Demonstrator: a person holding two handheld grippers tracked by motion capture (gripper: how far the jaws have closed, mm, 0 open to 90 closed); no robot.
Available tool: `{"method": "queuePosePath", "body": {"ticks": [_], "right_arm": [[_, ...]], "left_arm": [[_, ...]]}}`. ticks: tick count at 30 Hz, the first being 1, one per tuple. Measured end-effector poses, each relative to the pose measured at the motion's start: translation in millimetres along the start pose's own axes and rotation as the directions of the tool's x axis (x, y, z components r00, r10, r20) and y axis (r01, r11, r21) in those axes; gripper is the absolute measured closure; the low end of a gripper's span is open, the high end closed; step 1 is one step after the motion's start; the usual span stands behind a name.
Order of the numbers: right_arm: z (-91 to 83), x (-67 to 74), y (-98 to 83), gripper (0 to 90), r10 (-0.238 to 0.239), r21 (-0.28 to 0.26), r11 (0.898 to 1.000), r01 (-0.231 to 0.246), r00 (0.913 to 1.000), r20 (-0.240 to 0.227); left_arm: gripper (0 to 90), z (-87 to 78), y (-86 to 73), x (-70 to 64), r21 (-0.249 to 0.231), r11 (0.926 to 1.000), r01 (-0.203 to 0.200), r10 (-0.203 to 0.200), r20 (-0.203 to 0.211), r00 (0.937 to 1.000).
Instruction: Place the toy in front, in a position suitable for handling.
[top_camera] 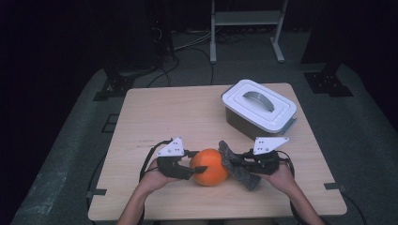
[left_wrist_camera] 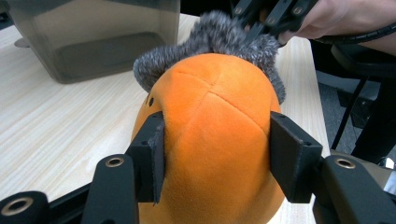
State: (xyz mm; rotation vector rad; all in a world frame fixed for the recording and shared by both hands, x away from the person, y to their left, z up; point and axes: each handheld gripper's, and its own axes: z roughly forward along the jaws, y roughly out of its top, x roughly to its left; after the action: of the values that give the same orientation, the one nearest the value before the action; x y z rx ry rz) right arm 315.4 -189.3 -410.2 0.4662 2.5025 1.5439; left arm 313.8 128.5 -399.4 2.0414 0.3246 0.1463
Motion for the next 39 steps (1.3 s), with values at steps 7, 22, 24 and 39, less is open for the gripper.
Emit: {"method": "queuePosePath", "body": {"ticks": [7, 22, 24, 39], "right_arm": [[5.8, 18.1, 15.4, 78.5, -0.05, -0.043, 0.998, 0.048, 0.9977, -0.047], [7.4, 9.4, 3.3, 78.6, -0.023, -0.012, 1.0, 0.022, 0.9983, -0.054], [5.0, 8.1, 3.6, 78.6, -0.018, -0.008, 1.0, 0.018, 0.9986, -0.05], [0.9, 11.3, 11.8, 78.6, -0.03, -0.034, 0.999, 0.029, 0.9992, -0.027]], "left_arm": [[43.3, 5.4, 2.7, -6.0, 0.022, 0.9994, -0.028, 0.028, -0.007, 0.9996], [32.3, 12.2, -6.3, -0.9, 0.004, 0.9999, 0.013, -0.013, 0.015, 0.9998], [38.2, 10.5, -4.5, -2.4, 0.001, 1.0, -0.005, 0.005, 0.004, 1.0], [43.7, 5.0, 4.5, -8.1, 0.021, 0.9981, -0.057, 0.058, -0.036, 0.9977]]}}
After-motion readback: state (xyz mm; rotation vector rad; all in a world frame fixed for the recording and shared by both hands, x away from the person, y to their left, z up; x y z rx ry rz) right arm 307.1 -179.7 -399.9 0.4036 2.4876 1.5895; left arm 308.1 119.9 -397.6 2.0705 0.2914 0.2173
